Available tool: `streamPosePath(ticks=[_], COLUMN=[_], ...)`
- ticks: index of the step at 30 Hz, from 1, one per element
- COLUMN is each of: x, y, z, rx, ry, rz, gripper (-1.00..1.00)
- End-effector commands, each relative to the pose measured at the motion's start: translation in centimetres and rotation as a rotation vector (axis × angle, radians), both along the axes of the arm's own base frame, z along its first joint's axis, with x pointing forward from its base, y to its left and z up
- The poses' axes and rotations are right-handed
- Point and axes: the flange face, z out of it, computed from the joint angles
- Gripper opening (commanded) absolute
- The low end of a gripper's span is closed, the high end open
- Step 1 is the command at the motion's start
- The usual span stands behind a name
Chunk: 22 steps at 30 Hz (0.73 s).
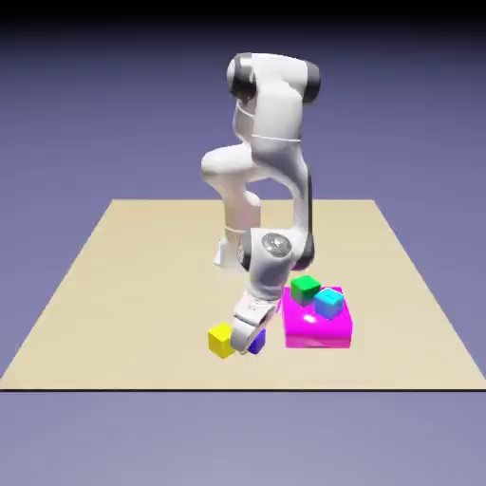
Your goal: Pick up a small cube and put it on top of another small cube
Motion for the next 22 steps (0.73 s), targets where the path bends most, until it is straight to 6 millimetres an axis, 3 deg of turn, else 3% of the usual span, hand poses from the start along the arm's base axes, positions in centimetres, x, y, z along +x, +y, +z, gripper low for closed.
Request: streamPosePath(ticks=[1,6,12,13,19,20,21,22], x=[0.2,0.5,1.7,1.7,1.0,1.0,1.0,1.3], y=[0.2,0.9,-6.6,-6.6,-7.3,-7.3,-7.3,-7.1], z=[1.2,6.9,12.5,12.5,5.6,5.6,5.6,6.9], rx=[-0.001,0.0,0.0,0.0,0.0,0.0,0.0,0.001], ry=[-0.001,0.0,0.0,0.0,0.0,0.0,0.0,0.0], rz=[0.001,0.0,-0.233,-0.233,-0.233,-0.233,-0.233,-0.232], gripper=[-1.0,-1.0,-1.0,-1.0,-1.0,1.0,1.0,1.0])
